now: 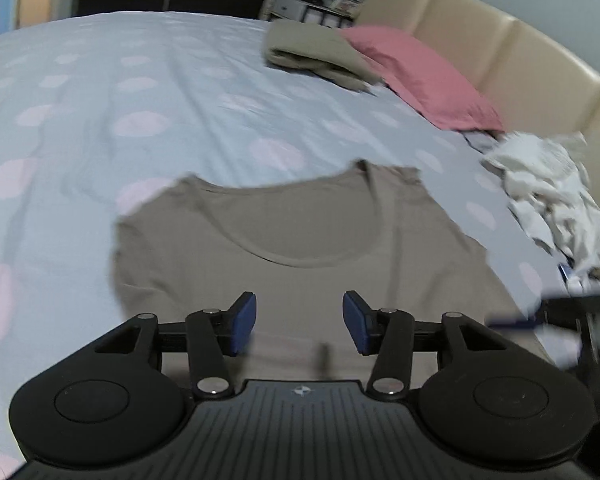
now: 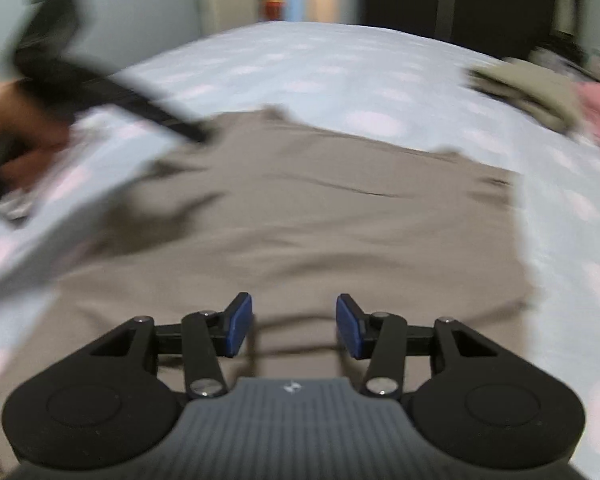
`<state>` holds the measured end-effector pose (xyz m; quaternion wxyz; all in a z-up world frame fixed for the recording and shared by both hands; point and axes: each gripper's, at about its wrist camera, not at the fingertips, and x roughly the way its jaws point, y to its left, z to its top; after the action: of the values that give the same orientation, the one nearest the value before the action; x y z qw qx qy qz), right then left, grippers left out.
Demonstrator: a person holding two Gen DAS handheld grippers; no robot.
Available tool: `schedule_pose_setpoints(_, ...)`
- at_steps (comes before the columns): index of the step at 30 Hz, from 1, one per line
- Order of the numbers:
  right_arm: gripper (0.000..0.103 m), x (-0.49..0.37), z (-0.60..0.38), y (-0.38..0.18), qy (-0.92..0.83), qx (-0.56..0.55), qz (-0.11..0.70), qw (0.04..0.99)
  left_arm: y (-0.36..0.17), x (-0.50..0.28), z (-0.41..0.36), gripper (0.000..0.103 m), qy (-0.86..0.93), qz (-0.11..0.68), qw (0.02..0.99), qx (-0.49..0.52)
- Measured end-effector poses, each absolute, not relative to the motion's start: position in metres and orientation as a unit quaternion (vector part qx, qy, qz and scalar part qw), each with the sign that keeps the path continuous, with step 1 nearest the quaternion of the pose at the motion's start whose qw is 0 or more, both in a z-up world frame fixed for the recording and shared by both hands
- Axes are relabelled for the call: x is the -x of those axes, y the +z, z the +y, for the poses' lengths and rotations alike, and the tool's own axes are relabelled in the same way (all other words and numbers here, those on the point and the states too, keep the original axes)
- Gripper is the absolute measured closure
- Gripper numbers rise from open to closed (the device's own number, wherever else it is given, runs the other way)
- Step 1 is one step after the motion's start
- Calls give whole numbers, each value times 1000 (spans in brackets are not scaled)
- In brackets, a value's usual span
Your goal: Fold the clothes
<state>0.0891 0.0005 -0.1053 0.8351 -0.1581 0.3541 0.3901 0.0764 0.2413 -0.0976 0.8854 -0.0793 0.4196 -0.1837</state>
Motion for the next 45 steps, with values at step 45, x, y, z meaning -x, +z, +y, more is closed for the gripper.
schedule_pose_setpoints(45,65,21,44,-135,352,-66,473,805,-118,-20,200,72,-276,442,854,-8)
